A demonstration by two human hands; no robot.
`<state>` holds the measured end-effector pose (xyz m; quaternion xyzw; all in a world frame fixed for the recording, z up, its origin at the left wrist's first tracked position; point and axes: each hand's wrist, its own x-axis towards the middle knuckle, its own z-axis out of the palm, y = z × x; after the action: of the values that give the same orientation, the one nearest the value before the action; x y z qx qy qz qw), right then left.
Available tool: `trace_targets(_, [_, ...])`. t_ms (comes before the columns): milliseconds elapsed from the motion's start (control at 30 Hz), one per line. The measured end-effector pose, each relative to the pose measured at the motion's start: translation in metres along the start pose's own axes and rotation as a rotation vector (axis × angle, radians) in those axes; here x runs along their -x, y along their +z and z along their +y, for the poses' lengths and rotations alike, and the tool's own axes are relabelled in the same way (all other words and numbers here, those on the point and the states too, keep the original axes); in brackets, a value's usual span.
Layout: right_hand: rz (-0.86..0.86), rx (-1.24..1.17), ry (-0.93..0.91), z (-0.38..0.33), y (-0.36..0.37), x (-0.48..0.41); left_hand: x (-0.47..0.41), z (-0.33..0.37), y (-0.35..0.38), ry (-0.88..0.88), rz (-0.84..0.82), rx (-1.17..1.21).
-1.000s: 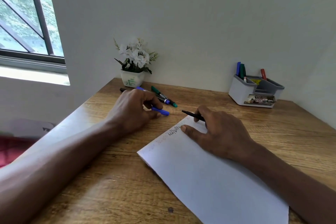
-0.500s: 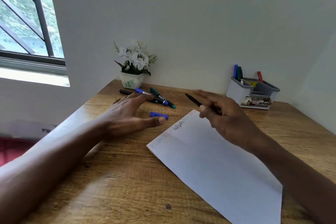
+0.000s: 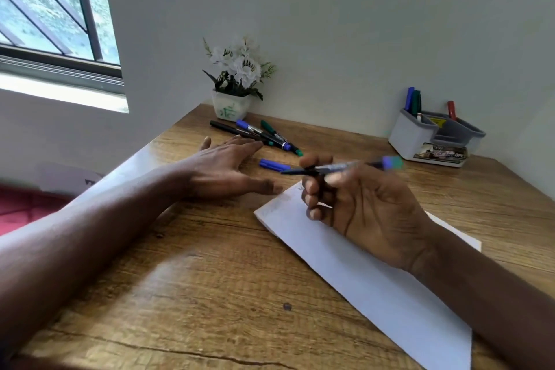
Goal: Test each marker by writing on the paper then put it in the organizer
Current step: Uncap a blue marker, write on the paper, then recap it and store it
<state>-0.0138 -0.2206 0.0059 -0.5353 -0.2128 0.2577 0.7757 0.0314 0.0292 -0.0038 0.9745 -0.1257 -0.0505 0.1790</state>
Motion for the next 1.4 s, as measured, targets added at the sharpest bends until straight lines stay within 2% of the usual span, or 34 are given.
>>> trace_targets(167, [0.182,0.515,-0.056,0.008,0.005,-0.003,0.003,0.004,-0.001,-0.013,-0.042,-0.050])
trace_targets(333, [0.129,0.763,-0.084,0.007,0.015,0.002,0.006,0.009,-0.003,-0.018,-0.063,-0.058])
trace_targets(500, [0.200,0.808,-0.002,0.009,0.018,0.001,0.004,0.009,-0.004,-0.023,-0.074,-0.062])
trace_targets(700, [0.216,0.955,-0.146,0.017,0.023,-0.002,0.005,0.009,-0.003,-0.030,-0.081,-0.035])
trace_targets(867, [0.186,1.037,-0.191,0.020,0.024,-0.002,0.003,0.009,-0.003,-0.031,-0.085,-0.021])
trace_targets(1400, [0.150,1.031,-0.186,0.019,0.025,-0.003,0.001,0.007,-0.002,-0.028,-0.087,-0.008])
